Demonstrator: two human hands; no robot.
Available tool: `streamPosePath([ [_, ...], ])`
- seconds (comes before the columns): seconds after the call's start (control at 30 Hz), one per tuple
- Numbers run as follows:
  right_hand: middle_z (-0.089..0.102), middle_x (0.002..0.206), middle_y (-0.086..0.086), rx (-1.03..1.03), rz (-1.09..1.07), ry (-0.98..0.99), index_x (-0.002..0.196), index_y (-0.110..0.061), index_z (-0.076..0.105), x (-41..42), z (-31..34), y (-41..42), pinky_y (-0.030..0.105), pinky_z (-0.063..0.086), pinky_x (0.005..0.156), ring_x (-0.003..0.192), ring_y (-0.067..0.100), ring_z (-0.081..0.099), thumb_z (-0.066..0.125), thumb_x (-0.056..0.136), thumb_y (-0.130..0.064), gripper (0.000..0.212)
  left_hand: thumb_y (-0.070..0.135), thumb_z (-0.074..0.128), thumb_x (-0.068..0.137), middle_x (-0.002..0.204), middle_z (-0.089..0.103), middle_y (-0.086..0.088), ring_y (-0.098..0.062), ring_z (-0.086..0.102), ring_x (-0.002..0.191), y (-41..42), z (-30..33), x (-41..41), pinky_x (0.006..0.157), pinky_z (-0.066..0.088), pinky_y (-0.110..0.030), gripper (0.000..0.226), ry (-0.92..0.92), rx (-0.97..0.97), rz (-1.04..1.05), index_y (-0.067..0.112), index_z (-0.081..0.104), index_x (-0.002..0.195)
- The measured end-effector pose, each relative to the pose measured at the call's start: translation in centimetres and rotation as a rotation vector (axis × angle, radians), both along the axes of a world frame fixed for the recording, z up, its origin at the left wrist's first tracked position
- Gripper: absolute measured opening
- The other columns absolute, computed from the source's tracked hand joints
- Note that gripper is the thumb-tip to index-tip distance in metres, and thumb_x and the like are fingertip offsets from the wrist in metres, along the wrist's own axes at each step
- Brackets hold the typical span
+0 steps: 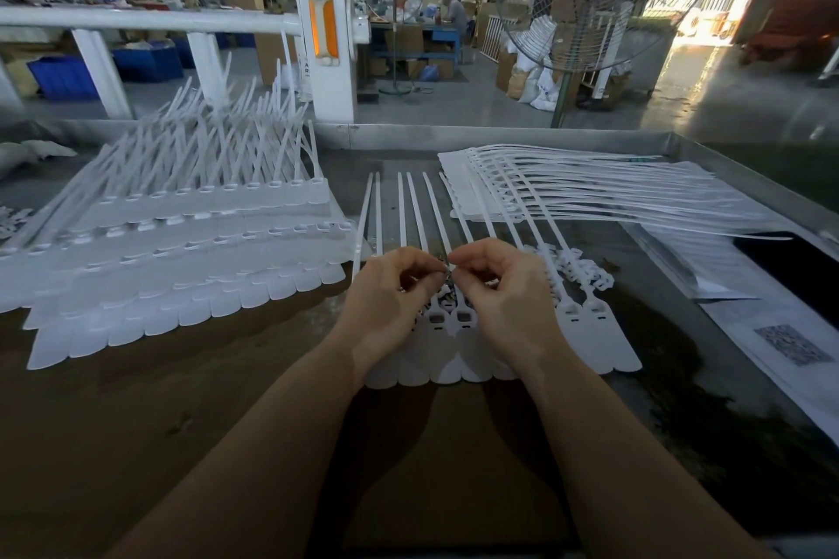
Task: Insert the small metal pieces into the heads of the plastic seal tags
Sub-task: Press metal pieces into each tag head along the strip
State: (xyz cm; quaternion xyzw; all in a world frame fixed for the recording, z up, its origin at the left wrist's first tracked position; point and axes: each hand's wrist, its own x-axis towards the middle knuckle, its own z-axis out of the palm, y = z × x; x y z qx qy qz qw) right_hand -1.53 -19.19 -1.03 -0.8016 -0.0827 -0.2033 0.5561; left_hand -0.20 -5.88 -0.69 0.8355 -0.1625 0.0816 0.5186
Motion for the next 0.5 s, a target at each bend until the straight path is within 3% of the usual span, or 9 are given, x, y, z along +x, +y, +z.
streamPosePath([
  [0.23,0.068,0.08,-0.002,0.016,0.007,0.015,0.086,-0.016,0.066,-0.1,0.02,0.05,0.008,0.046,0.065,0.078,0.006,0.065,0.063,0.084,-0.001,0.016,0.015,0.056,0.091,0.078,0.06,0.002,-0.007,0.053,0.07,-0.11,-0.14,-0.06,0.063,0.043,-0.015,0.007,0.029,-0.008,0.004,0.015,0.062,0.092],
  [0.5,0.069,0.079,-0.001,0.065,0.02,0.036,0.084,-0.017,0.066,-0.29,0.21,0.02,0.012,0.05,0.066,0.075,0.005,0.066,0.063,0.083,-0.001,0.017,0.012,0.063,0.085,0.075,0.061,0.008,0.002,0.053,0.064,0.05,0.13,-0.22,0.059,0.042,-0.008,0.009,0.024,-0.044,-0.013,0.02,0.062,0.084],
])
